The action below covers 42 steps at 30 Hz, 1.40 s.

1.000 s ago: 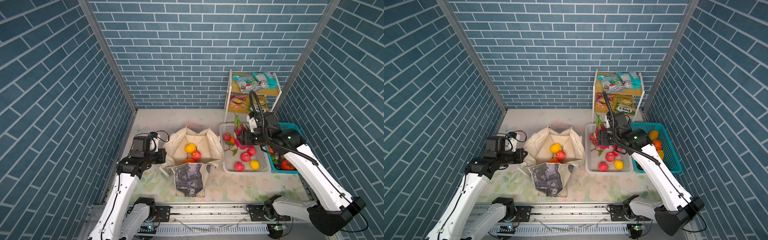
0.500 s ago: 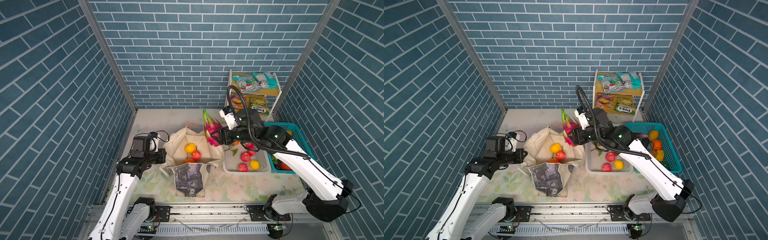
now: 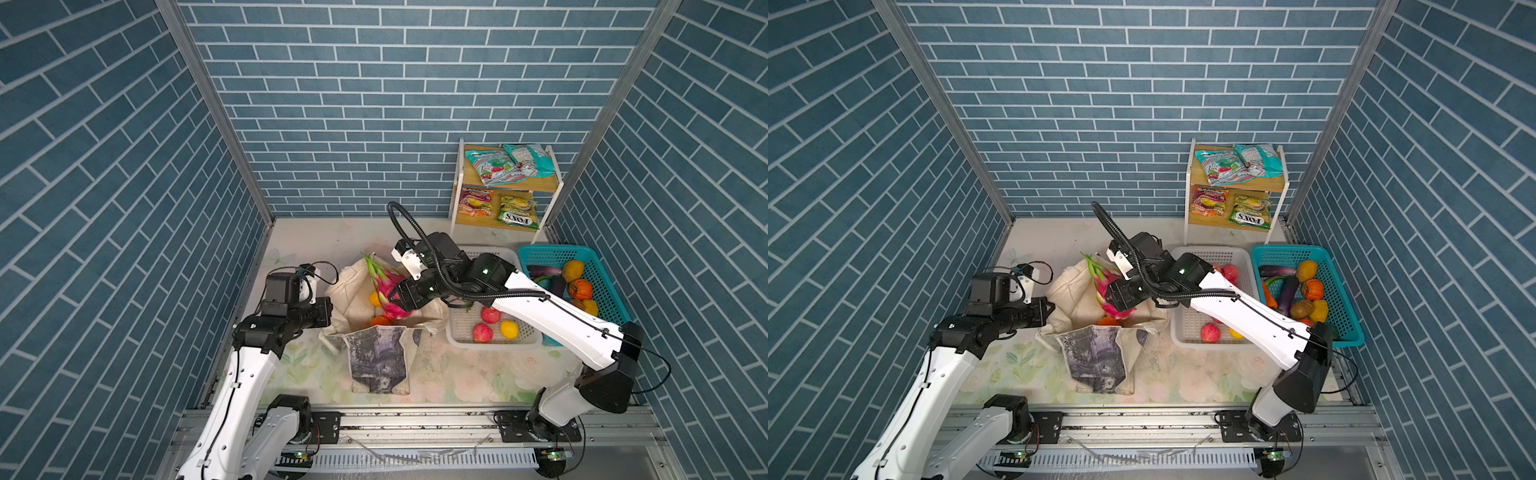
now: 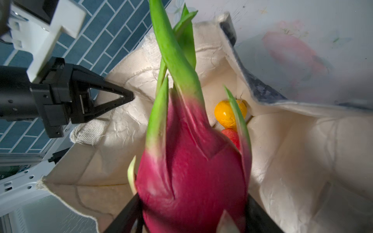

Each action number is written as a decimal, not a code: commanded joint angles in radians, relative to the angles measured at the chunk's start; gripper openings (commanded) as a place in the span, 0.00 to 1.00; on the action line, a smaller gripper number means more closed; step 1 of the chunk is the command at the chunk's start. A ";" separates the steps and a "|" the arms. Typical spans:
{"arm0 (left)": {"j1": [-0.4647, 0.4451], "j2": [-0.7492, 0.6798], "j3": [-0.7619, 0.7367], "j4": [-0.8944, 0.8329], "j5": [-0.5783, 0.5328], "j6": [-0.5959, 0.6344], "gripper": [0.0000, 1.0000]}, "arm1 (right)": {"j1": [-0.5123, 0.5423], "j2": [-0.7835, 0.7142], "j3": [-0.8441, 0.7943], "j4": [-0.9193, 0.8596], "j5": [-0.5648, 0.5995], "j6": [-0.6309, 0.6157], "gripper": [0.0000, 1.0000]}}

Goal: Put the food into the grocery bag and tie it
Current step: 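Lift the dragon fruit and carry it over the tote bag with the right gripper, then lower the pink dragon fruit into the tote bag and open the right gripper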

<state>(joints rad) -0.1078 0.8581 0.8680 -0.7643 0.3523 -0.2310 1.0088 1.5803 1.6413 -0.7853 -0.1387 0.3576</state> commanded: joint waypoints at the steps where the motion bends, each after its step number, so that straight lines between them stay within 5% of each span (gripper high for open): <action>1: 0.007 -0.011 -0.014 0.014 -0.006 0.007 0.00 | 0.008 0.022 0.031 -0.001 -0.021 -0.038 0.56; 42: 0.007 -0.019 -0.015 0.016 -0.003 0.008 0.00 | 0.010 0.182 0.022 -0.127 0.132 -0.066 0.59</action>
<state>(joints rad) -0.1078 0.8551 0.8680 -0.7643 0.3527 -0.2310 1.0145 1.7378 1.6363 -0.8867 -0.0071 0.3122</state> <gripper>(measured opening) 0.054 0.681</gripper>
